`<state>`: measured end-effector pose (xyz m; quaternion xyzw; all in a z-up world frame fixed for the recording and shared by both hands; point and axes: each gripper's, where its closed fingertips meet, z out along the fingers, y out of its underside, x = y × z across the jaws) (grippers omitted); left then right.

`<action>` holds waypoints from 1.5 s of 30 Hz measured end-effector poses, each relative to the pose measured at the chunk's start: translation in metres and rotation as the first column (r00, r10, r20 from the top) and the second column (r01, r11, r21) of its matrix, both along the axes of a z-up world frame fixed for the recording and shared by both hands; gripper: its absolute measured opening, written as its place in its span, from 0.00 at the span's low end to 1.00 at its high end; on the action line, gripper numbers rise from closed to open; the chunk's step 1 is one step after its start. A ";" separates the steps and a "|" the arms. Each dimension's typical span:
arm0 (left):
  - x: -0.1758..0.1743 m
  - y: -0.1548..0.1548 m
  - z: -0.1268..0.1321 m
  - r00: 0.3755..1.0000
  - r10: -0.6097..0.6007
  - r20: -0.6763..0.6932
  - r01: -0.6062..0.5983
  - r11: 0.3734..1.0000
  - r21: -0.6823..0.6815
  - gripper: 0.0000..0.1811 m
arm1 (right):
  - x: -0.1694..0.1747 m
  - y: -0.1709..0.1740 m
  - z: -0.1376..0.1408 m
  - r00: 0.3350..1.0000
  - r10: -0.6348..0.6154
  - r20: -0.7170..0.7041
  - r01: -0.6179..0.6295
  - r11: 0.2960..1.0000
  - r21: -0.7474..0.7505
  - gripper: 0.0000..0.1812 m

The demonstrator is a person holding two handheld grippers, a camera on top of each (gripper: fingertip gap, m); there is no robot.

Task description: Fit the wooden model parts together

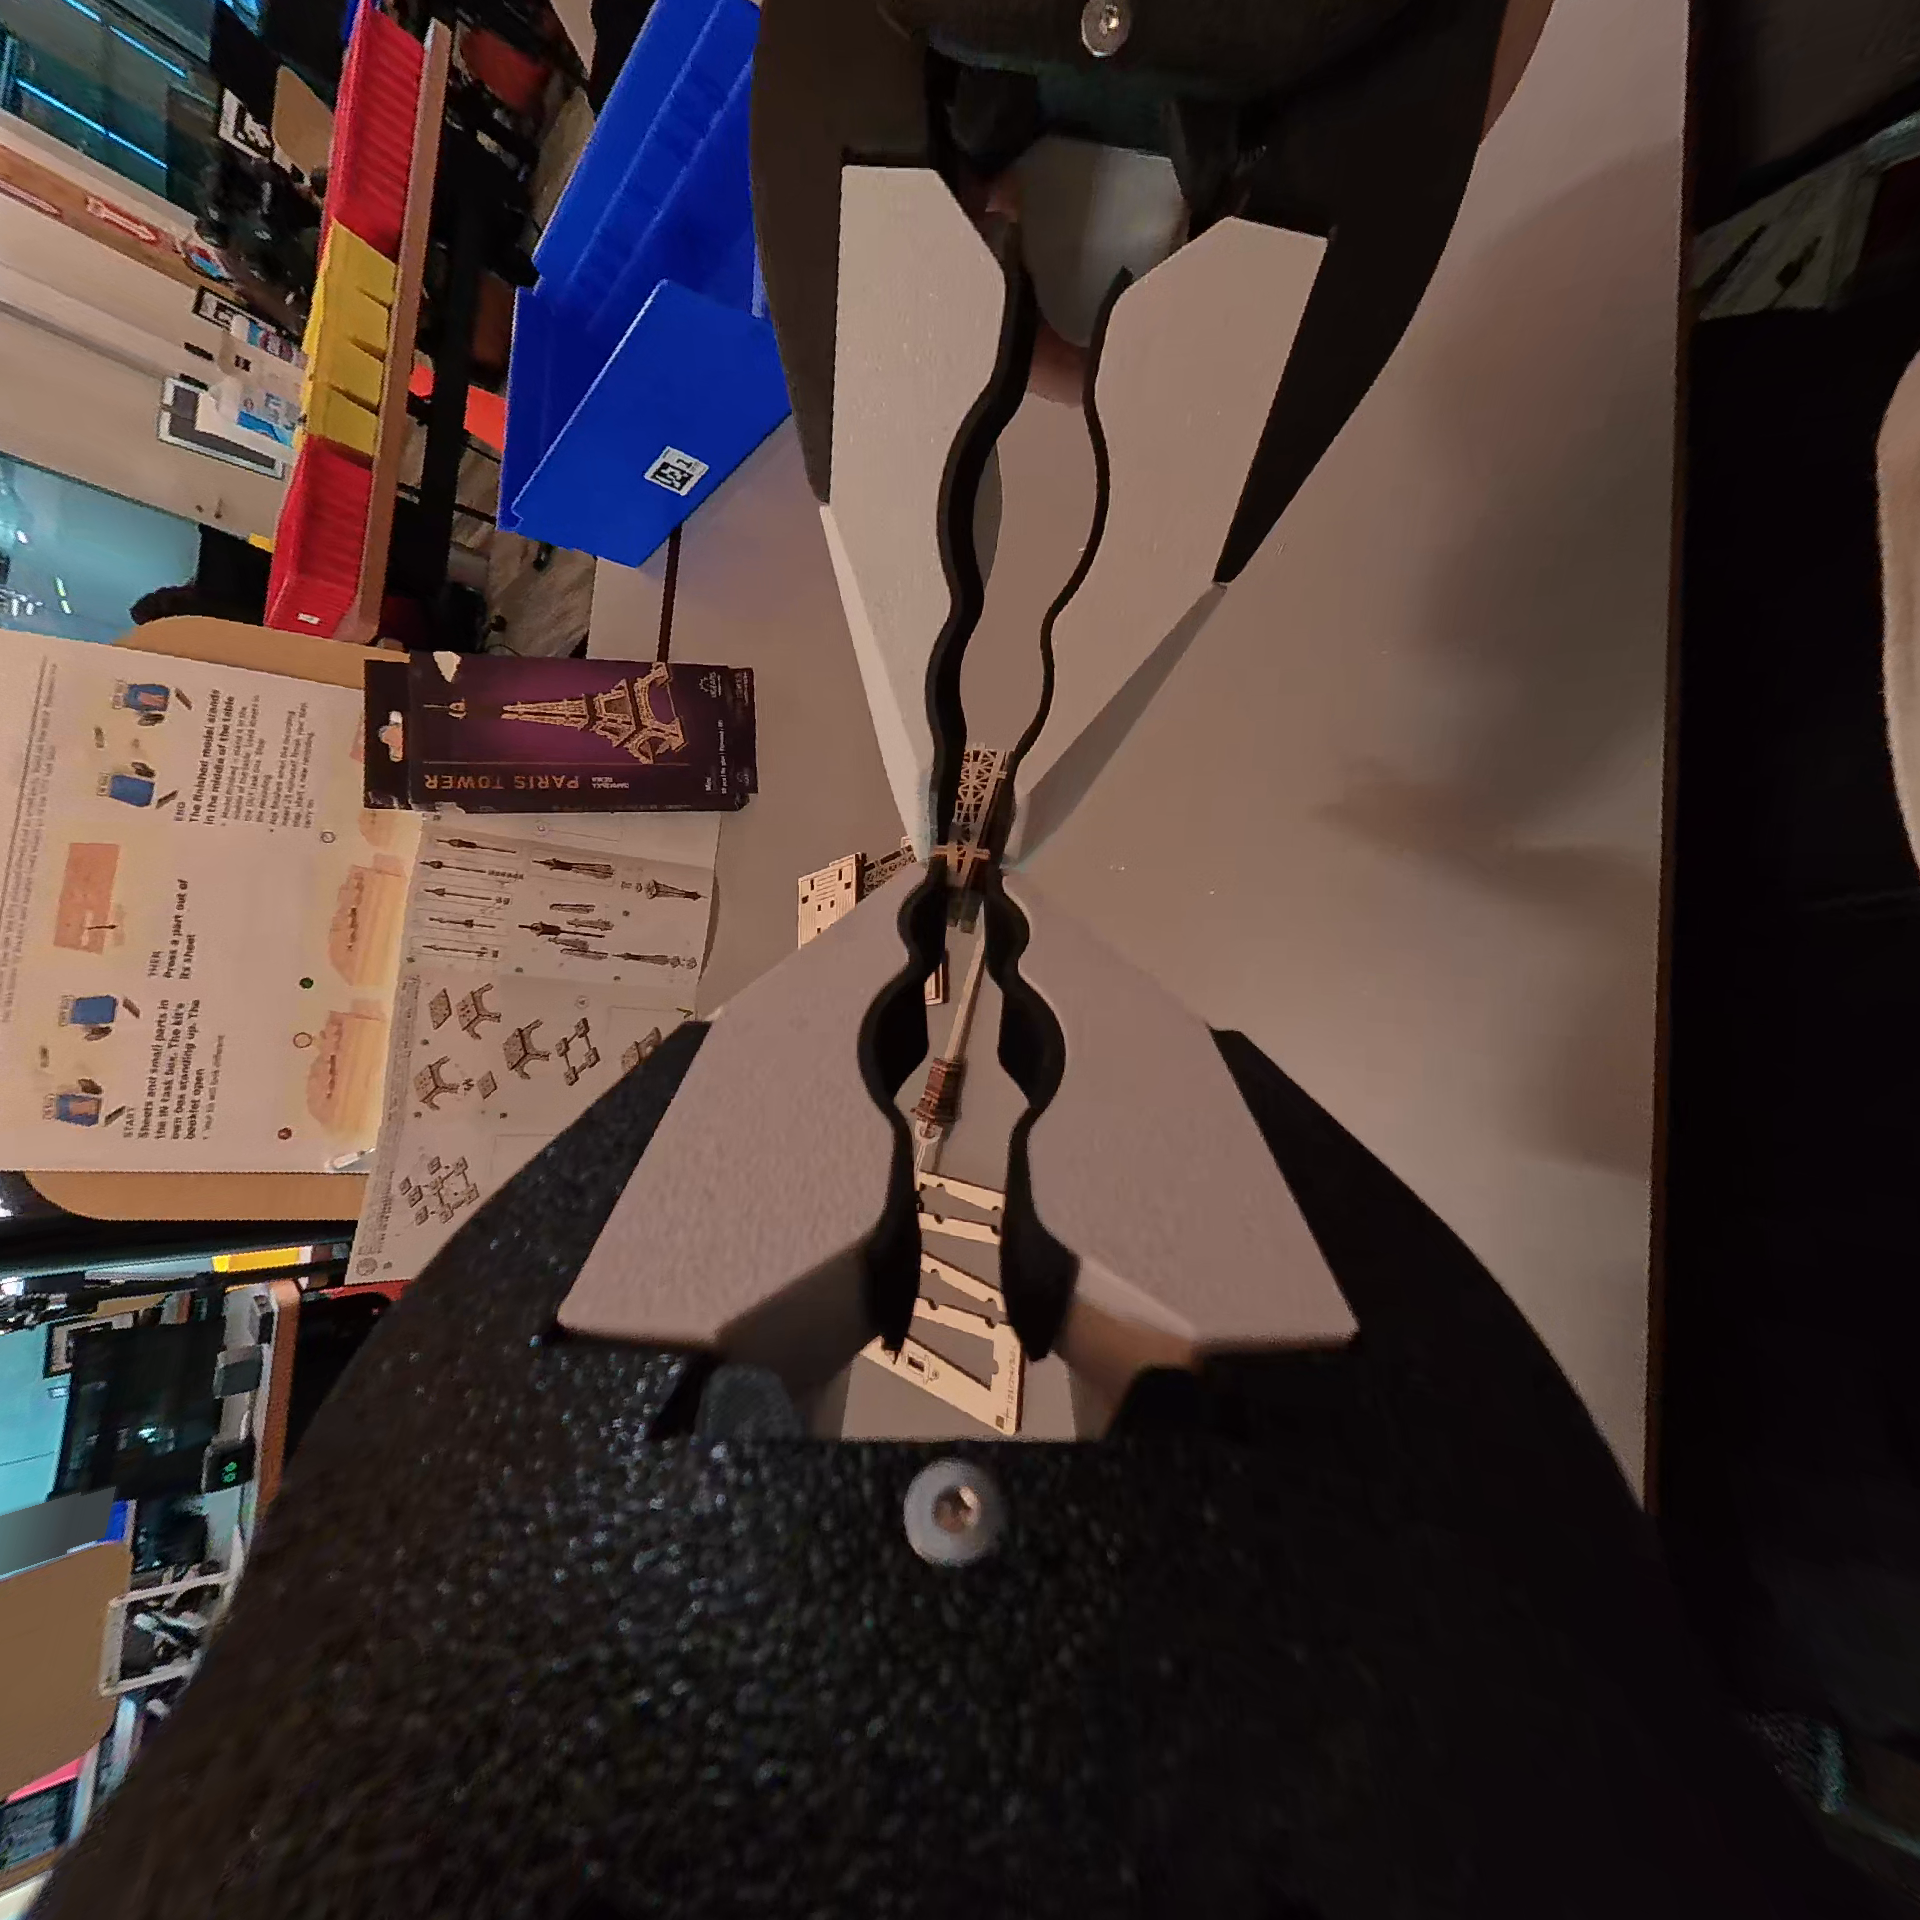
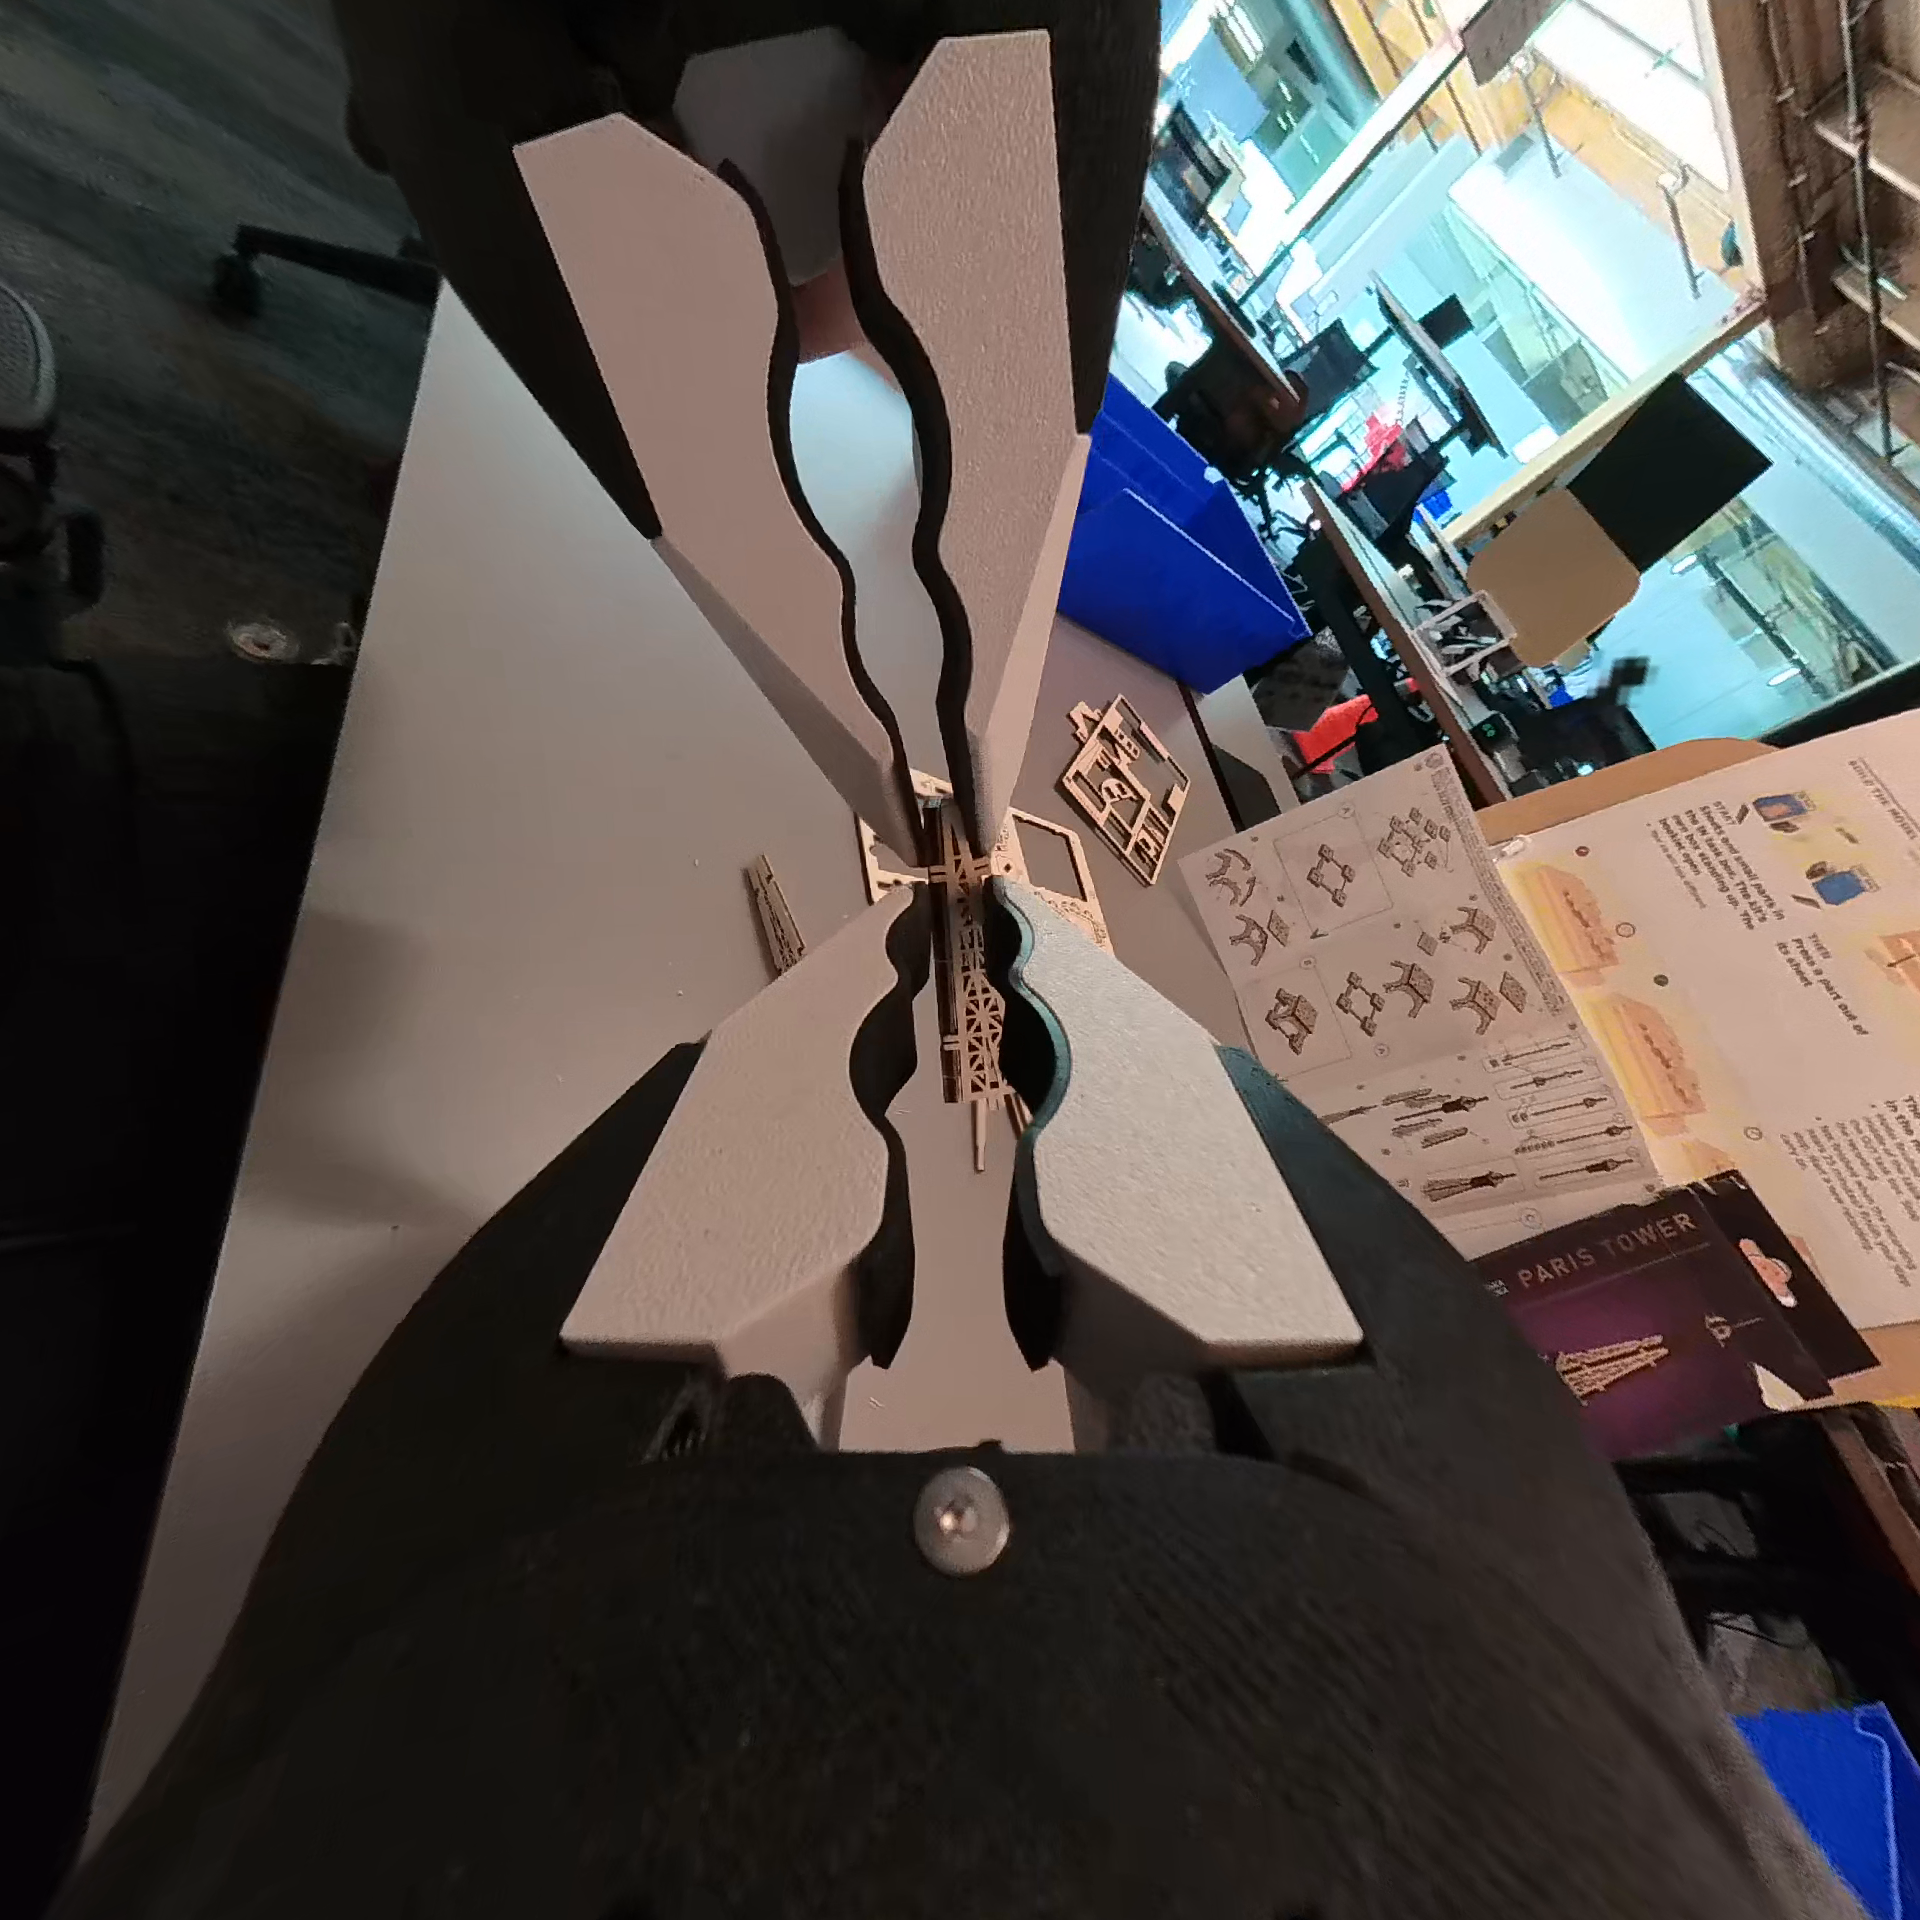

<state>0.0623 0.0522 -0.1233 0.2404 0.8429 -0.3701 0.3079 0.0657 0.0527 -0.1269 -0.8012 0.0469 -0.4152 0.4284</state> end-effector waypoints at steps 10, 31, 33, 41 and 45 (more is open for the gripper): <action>0.004 0.008 0.019 0.978 -0.018 -0.208 -0.031 0.973 -0.230 0.03 | -0.004 -0.022 0.037 0.999 0.029 0.040 -0.037 0.975 0.217 0.18; -0.023 0.011 0.042 0.954 -0.251 -0.165 0.175 0.912 -0.371 0.03 | -0.023 -0.010 0.042 0.977 0.214 0.014 -0.209 0.938 0.277 0.09; -0.022 0.011 0.041 0.954 -0.243 -0.175 0.166 0.916 -0.366 0.03 | -0.023 -0.009 0.041 0.977 0.212 0.017 -0.209 0.942 0.262 0.09; -0.011 0.013 0.041 0.978 -0.141 -0.153 0.083 0.938 -0.337 0.10 | -0.015 -0.009 0.036 0.989 0.143 0.029 -0.146 0.967 0.207 0.09; -0.015 0.009 0.034 0.994 -0.093 -0.059 0.080 0.977 -0.200 0.18 | -0.011 -0.008 0.032 0.994 0.093 0.064 -0.101 0.986 0.131 0.09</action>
